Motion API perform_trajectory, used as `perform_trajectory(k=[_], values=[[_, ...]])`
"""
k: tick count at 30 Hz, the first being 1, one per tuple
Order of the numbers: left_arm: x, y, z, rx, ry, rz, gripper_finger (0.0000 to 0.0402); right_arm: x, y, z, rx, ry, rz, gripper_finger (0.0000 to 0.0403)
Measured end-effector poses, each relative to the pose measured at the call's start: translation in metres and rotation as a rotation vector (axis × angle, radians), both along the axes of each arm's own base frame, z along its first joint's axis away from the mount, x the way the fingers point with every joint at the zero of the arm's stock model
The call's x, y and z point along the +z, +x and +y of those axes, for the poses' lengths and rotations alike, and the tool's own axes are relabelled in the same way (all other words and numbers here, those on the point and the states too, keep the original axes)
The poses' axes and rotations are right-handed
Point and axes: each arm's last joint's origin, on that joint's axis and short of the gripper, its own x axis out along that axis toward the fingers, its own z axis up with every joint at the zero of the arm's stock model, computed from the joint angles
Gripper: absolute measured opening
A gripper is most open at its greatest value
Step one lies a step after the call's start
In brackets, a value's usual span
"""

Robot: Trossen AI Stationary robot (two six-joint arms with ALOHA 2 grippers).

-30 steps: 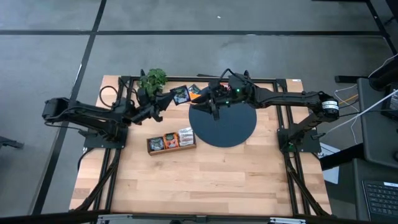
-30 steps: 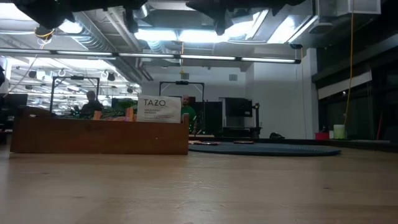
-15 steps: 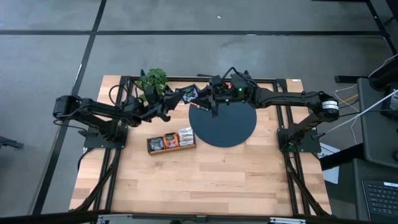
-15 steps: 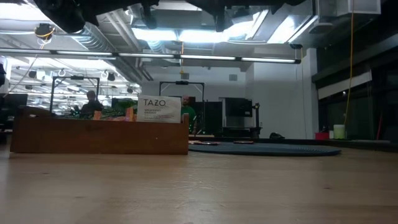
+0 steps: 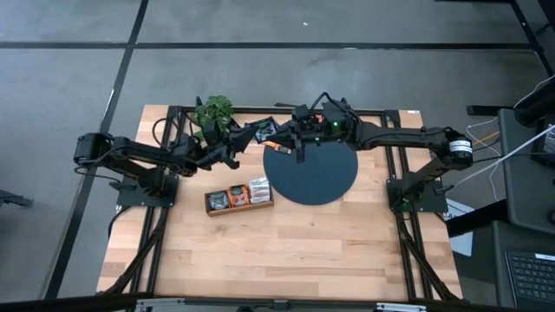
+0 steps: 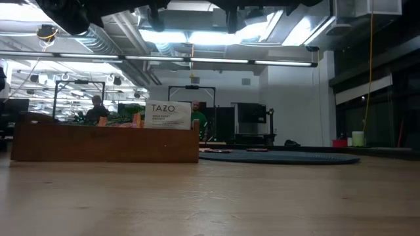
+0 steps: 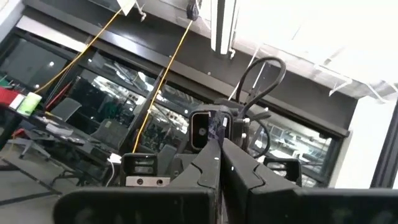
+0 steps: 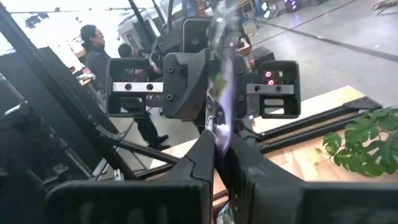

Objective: Pick & Place Tea
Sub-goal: Put the purple tea bag into the left section of the wooden organizer

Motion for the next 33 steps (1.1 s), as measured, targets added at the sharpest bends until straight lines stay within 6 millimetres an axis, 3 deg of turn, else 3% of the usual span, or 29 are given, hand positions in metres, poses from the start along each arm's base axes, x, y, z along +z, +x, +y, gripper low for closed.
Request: perform_trajectory(k=[5, 11, 19, 28, 33], values=[[-0.005, 0.002, 0.006, -0.061, -0.013, 0.047, 0.0015, -0.005, -0.001, 0.001, 0.042, 0.014, 0.062, 0.0017], [-0.008, 0.002, 0.020, -0.170, -0.008, 0.085, 0.0065, -0.013, -0.003, 0.003, 0.088, 0.037, 0.144, 0.0017], [-0.004, -0.015, 0.037, -0.356, -0.046, 0.255, 0.0106, -0.022, -0.005, 0.005, 0.148, 0.066, 0.237, 0.0017], [0.032, -0.011, 0.049, -0.436, -0.104, 0.685, 0.0109, -0.030, -0.007, 0.006, 0.162, 0.067, 0.317, 0.0017], [0.051, -0.008, 0.051, -0.496, -0.080, 0.763, 0.0109, -0.031, -0.008, 0.006, 0.158, 0.058, 0.321, 0.0017]])
